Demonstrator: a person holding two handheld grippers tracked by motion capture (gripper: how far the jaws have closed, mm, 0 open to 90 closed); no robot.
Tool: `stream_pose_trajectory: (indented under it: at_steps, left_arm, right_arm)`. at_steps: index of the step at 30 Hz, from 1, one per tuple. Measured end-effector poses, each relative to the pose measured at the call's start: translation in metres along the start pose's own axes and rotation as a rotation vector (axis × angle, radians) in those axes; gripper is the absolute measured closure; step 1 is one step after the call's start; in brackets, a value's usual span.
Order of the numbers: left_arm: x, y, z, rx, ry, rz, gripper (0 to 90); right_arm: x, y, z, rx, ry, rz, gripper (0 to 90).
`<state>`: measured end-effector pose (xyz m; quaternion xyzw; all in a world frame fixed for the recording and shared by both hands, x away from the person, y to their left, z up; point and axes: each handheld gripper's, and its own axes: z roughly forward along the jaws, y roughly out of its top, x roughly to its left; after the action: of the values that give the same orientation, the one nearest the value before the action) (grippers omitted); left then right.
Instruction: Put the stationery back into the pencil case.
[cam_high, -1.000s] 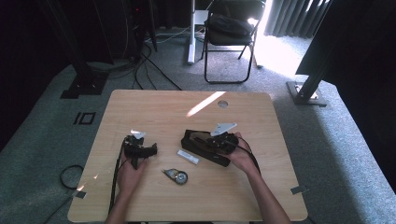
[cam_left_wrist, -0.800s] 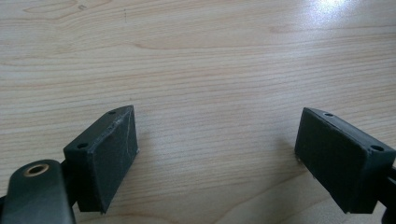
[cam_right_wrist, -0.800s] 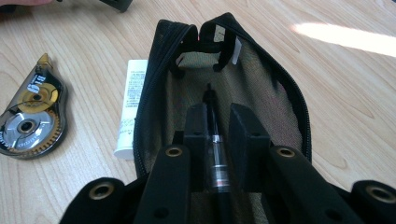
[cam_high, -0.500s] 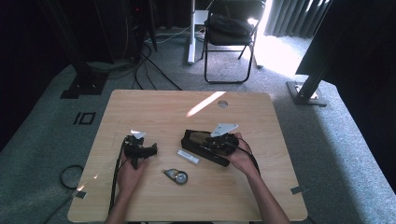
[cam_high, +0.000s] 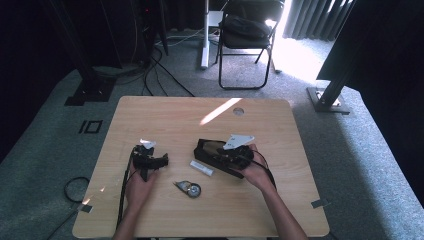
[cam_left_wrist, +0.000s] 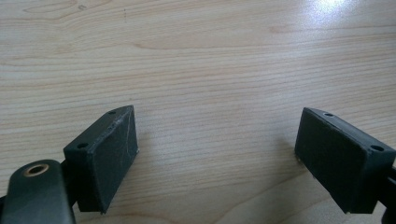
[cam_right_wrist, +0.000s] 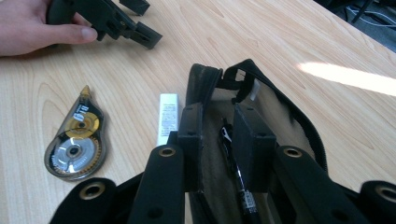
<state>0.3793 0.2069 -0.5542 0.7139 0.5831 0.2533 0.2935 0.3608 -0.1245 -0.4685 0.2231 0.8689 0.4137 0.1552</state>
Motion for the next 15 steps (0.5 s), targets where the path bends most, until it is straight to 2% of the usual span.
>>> stream_pose_trajectory:
  at_steps: [15]
  left_arm:
    - [0.000, 0.000, 0.000, 0.000, 0.000, 0.000, 13.4]
  right_arm:
    - [0.014, 0.001, 0.001, -0.012, 0.018, -0.006, 69.7]
